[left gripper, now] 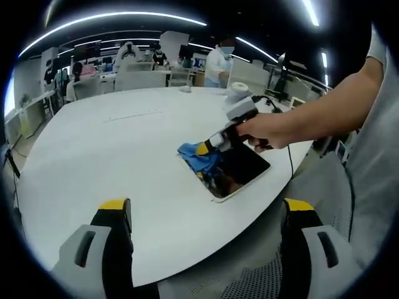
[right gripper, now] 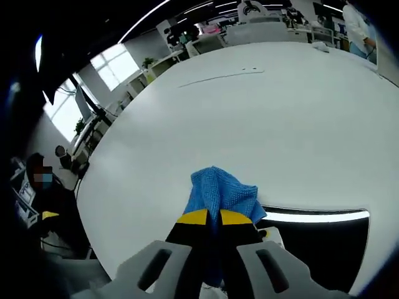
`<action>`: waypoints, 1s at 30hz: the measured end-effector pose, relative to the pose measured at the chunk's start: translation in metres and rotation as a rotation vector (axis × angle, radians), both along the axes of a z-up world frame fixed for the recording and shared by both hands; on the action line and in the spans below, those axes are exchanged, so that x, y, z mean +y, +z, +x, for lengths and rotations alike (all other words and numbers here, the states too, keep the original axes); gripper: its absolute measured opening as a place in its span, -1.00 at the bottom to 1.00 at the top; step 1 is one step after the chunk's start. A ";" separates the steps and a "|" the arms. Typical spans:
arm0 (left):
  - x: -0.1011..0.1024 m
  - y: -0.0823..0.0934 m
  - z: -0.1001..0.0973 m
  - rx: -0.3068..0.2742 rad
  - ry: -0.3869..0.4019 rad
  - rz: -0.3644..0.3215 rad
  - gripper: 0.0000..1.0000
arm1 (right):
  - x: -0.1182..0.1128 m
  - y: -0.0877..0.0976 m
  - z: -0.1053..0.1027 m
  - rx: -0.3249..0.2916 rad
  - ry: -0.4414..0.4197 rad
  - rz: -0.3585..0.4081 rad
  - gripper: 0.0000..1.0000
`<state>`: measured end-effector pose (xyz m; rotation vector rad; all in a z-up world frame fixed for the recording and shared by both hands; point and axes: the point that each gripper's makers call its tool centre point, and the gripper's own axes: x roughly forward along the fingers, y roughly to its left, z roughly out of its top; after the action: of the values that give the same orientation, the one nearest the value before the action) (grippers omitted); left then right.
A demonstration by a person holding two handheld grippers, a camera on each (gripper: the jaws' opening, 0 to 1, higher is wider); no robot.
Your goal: Wipe the mirror surface with the cleaning cloth until all visible marks leave the cleaned area.
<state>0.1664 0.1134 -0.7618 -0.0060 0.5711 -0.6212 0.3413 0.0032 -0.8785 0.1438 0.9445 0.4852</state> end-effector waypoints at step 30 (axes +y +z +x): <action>0.004 -0.002 0.002 0.000 0.014 0.001 0.97 | 0.003 -0.001 -0.014 0.006 0.029 -0.010 -1.00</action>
<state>0.1684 0.1174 -0.7640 -0.0085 0.5712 -0.6075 0.3272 0.0063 -0.8792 0.1225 0.9560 0.5071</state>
